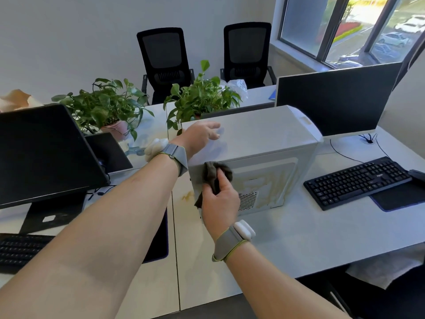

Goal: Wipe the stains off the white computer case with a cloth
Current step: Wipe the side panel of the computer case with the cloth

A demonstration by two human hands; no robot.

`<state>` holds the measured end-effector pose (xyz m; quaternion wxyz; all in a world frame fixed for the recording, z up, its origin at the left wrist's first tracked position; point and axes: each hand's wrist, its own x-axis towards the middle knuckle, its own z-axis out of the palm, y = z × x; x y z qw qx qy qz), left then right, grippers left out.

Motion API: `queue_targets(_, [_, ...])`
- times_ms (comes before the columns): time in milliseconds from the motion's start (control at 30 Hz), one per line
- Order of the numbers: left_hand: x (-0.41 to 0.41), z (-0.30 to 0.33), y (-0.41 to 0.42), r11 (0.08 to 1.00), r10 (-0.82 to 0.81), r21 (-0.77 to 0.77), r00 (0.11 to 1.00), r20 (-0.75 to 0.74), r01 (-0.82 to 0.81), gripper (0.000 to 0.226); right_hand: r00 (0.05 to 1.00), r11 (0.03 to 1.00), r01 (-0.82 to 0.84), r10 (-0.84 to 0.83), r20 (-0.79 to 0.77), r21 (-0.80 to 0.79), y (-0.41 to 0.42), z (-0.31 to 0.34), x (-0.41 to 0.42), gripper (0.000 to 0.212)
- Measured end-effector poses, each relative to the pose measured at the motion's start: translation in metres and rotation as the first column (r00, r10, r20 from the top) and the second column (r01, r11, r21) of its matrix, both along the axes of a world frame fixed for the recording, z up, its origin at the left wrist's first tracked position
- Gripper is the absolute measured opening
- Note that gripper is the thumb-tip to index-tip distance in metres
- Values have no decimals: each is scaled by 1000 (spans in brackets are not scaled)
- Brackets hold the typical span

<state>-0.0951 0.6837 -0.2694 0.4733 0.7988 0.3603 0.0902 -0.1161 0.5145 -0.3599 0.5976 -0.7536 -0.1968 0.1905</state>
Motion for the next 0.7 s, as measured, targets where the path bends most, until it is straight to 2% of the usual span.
queue_targets(100, [0, -3, 6, 999, -35, -39, 999, 27, 36, 63, 998, 999, -29, 31, 49, -31, 3, 1, -7, 48])
queue_targets(200, [7, -17, 16, 994, -109, -15, 994, -23, 108, 47, 992, 998, -53, 55, 115, -21, 7, -4, -17, 37])
queue_targets(300, [3, -3, -3, 978, -163, 115, 983, -86, 172, 54, 978, 1000, -5, 4, 209, 4, 9, -12, -21, 30])
queue_targets(367, [5, -2, -4, 968, -152, 183, 982, -112, 171, 52, 944, 1000, 10, -18, 329, 27, 11, -20, -22, 28])
queue_targets(433, [6, -6, -2, 964, -157, 199, 980, -120, 179, 51, 889, 1000, -8, 17, 458, -21, 14, -26, -23, 28])
queue_targets(500, [6, -6, -1, 962, -159, 203, 980, -122, 181, 50, 875, 987, -79, 137, 465, -141, 13, -32, -21, 32])
queue_targets(567, [4, -5, -2, 966, -147, 199, 984, -105, 165, 50, 940, 943, -134, 218, 264, -303, 7, -39, -23, 34])
queue_targets(600, [3, -4, -4, 965, -144, 205, 984, -103, 163, 50, 985, 944, -127, 156, 74, -306, 2, -42, -23, 32])
queue_targets(633, [2, -3, -5, 964, -141, 213, 985, -104, 160, 50, 986, 966, -90, 51, -159, -244, -3, -44, -23, 28])
queue_targets(700, [3, -2, -7, 958, -135, 238, 984, -119, 160, 52, 811, 982, 18, -123, -572, -186, -5, -54, -22, 18])
